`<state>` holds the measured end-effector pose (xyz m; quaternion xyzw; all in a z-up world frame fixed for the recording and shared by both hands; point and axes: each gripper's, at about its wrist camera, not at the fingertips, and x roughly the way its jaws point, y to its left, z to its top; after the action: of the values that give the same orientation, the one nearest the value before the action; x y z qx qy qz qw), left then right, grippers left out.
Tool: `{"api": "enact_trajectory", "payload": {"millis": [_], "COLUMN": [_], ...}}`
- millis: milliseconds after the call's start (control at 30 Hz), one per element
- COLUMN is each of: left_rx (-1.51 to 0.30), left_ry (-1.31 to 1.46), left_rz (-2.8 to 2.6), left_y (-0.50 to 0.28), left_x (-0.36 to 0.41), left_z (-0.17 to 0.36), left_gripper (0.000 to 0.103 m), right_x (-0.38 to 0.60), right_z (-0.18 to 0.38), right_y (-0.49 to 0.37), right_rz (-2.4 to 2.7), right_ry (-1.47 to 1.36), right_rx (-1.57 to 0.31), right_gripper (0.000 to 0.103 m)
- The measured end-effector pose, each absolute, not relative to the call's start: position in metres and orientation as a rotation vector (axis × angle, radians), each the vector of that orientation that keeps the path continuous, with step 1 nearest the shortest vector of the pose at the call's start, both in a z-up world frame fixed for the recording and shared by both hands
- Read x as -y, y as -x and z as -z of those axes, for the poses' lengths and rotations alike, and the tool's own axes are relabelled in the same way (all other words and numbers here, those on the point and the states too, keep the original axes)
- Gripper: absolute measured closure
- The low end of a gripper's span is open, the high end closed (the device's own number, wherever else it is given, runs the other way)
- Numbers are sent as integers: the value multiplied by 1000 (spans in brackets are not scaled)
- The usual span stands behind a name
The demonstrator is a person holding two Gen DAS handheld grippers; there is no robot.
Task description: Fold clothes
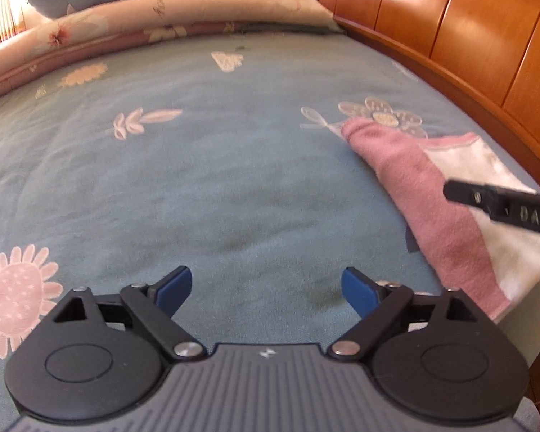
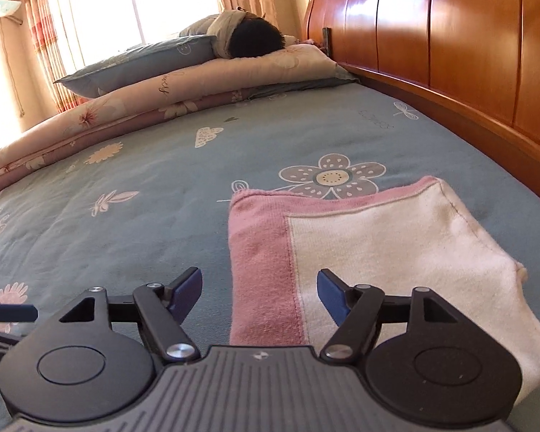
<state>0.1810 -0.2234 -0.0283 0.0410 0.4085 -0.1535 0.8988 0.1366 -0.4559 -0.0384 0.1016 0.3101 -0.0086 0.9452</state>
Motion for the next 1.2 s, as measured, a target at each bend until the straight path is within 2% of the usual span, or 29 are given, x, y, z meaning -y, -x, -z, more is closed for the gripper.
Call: {"api": "enact_trajectory", "payload": {"millis": [267, 400, 567, 733, 967, 1200], "left_rx": [-750, -674, -549, -444, -339, -440], "left_ry": [-85, -82, -42, -40, 92, 91], "left_rz": [268, 299, 335, 382, 446, 546], "left_y": [-174, -160, -132, -101, -62, -54], "left_x": [213, 202, 178, 150, 103, 89], "left_z": [18, 5, -20, -43, -59, -48], "left_gripper": [9, 9, 3, 1, 1, 1], "right_x": [440, 436, 415, 383, 342, 306], "right_z": [60, 40, -1, -28, -38, -35], "right_y": [-135, -124, -92, -54, -3, 37], "right_rz": [46, 65, 106, 129, 205, 294], "right_ry": [-175, -202, -158, -152, -176, -98], "right_rx": [-718, -705, -636, -589, -558, -555], "right_gripper": [21, 19, 0, 0, 0, 0]}}
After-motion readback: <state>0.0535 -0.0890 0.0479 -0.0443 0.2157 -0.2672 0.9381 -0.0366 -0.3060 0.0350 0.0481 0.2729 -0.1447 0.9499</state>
